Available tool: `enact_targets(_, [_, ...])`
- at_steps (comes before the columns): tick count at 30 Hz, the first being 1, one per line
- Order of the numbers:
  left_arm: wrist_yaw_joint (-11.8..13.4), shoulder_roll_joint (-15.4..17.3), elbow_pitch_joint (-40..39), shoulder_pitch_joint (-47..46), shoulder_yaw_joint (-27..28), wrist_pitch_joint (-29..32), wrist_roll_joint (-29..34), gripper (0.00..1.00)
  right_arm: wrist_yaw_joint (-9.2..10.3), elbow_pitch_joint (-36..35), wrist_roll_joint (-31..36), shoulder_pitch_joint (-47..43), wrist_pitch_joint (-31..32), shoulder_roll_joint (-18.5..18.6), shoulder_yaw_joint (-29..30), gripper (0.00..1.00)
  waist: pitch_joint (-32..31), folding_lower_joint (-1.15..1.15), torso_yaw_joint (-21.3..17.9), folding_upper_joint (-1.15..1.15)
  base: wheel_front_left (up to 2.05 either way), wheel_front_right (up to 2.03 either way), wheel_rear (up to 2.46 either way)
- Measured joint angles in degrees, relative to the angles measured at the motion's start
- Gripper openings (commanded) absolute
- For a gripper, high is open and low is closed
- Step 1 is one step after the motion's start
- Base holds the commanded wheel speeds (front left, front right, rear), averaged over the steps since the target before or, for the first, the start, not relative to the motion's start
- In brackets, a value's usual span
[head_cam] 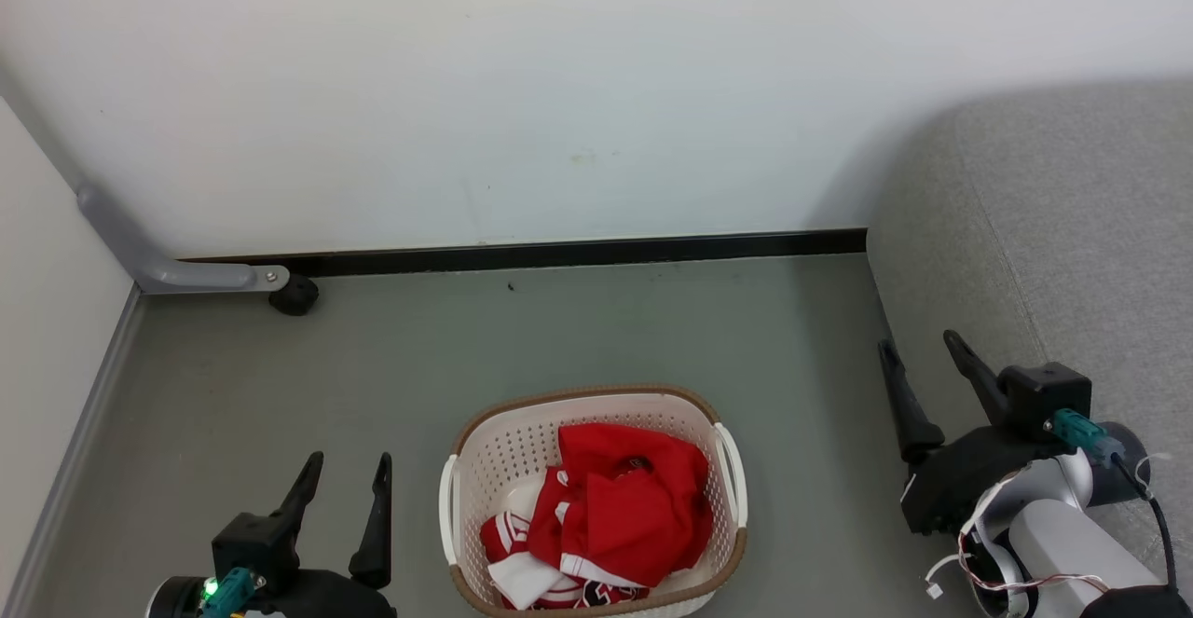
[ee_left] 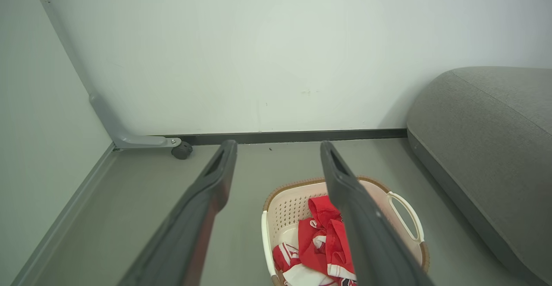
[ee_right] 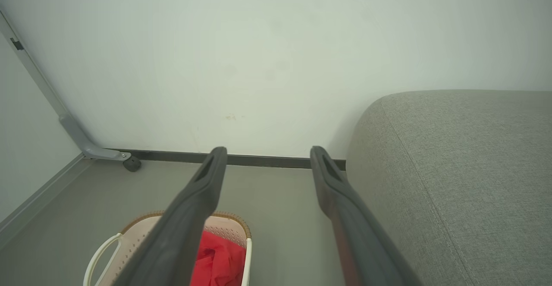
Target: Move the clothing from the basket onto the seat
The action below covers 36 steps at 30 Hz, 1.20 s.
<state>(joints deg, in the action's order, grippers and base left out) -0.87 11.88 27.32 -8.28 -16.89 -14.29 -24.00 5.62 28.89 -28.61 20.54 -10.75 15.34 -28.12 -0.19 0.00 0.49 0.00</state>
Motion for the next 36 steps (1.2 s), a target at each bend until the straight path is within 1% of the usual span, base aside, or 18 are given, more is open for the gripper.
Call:
enact_targets(9, [2.9,-0.1,-1.4,0.7,3.8,0.0,0.0,1.0,0.96,0.0,-0.2,-0.1,-1.5,0.3,4.1,1.0,-0.3,0.0,0.2,0.0,0.0,0.0,0.0])
enact_targets(15, [3.4,-0.1,-2.7,1.8,5.0,0.0,0.8,1.0,1.02,-0.4,-0.2,-0.3,-2.0,0.4,5.3,1.0,-0.4,0.0,0.1,0.0,0.0,0.0,0.0])
enact_targets(20, [3.4,-0.3,-3.5,2.0,5.3,0.0,1.0,1.0,1.29,-1.2,0.0,-0.4,-2.4,0.2,5.6,1.0,-0.3,0.0,0.1,0.0,0.0,0.0,0.0])
enact_targets(26, [3.2,-1.2,-4.5,3.6,4.8,0.0,2.4,1.0,1.43,-3.0,0.4,-0.9,-2.5,0.2,6.3,1.0,0.2,0.0,0.0,0.0,0.0,0.0,0.0])
enact_targets(29, [2.3,-1.7,-4.9,3.8,4.6,0.0,2.4,1.0,1.43,-4.2,0.5,-1.2,-2.5,0.2,6.5,1.0,1.2,0.0,0.0,0.0,0.0,0.0,0.0])
enact_targets(36, [1.2,-3.0,-5.5,3.7,3.9,0.0,2.4,1.0,1.44,-7.5,1.8,-0.8,-3.0,0.2,7.1,1.0,4.4,0.0,-0.2,0.0,0.0,0.0,0.0])
